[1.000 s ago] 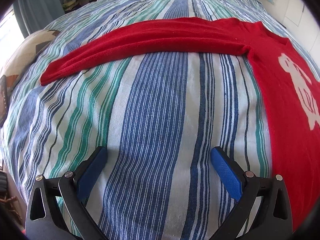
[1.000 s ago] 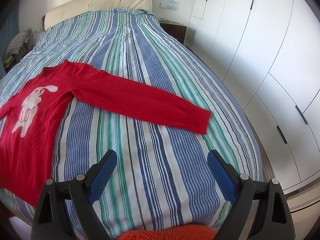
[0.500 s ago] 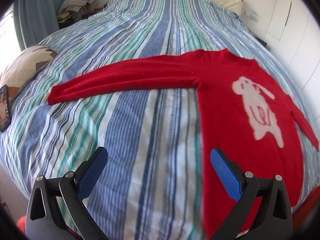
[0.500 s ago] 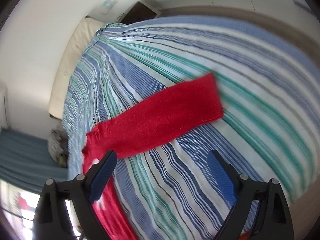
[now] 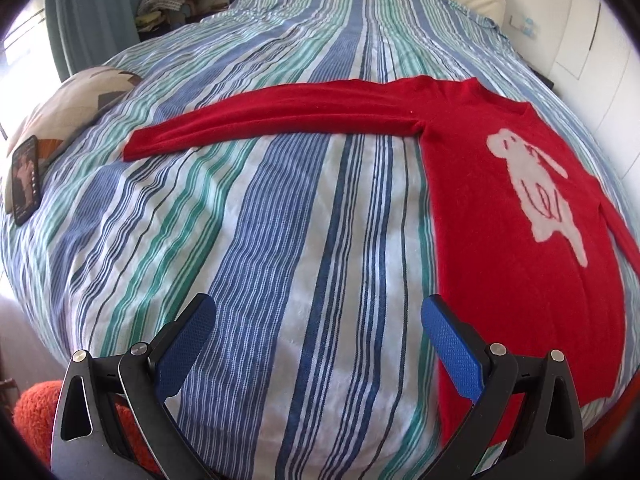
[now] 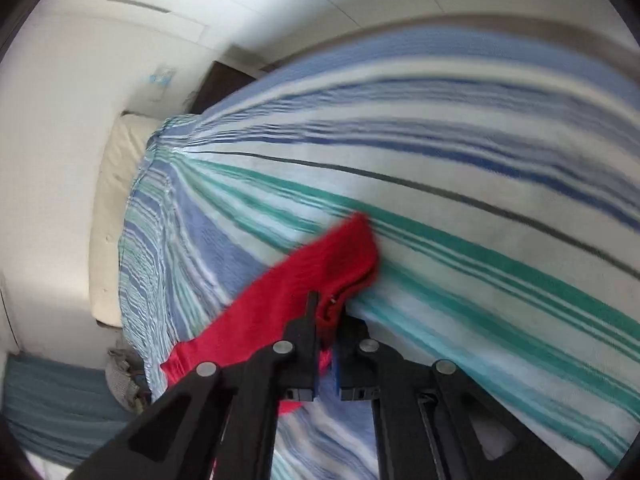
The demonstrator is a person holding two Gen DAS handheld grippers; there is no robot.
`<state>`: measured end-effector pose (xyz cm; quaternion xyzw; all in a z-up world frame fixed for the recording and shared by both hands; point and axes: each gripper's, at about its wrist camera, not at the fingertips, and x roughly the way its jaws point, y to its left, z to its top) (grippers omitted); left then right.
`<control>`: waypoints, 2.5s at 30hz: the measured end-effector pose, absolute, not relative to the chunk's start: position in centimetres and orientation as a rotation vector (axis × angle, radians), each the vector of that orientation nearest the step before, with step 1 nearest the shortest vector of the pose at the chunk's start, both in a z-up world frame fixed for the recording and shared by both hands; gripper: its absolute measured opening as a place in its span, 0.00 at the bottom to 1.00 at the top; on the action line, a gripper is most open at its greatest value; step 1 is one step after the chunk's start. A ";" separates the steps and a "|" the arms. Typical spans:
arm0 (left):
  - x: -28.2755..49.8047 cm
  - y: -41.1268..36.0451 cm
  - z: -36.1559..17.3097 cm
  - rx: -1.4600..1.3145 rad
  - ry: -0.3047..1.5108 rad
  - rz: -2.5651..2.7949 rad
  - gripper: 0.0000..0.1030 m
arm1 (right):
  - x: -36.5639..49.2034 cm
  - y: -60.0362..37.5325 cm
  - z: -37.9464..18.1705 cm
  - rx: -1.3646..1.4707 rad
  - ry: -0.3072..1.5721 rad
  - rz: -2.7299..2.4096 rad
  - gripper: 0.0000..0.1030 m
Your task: Fold small clothes
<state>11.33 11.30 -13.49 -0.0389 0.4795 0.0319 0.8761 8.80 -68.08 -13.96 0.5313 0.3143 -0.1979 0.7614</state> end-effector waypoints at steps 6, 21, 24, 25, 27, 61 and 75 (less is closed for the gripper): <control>11.5 11.3 -13.4 -0.092 0.989 0.053 1.00 | 17.0 -58.1 -1.2 0.854 0.633 -0.059 0.04; 11.8 14.2 -13.7 -0.237 0.994 0.081 1.00 | 33.9 -32.5 -2.2 0.786 0.853 0.637 0.78; 11.8 14.4 -13.7 -0.251 0.996 0.082 1.00 | 33.5 -34.4 -2.6 0.819 0.836 0.638 0.78; 11.9 14.4 -13.7 -0.254 0.994 0.078 1.00 | 33.0 -35.7 -2.7 0.799 0.839 0.590 0.78; 12.0 14.2 -13.7 -0.254 0.991 0.069 0.99 | 33.2 -38.1 -3.3 0.750 0.876 0.496 0.78; 11.9 13.3 -14.4 -0.185 1.014 0.103 1.00 | 14.1 -29.6 -0.6 -0.314 0.847 -0.318 0.96; 11.9 13.0 -14.7 -0.161 1.025 0.114 1.00 | 12.4 -29.9 1.1 -0.330 0.837 -0.365 0.98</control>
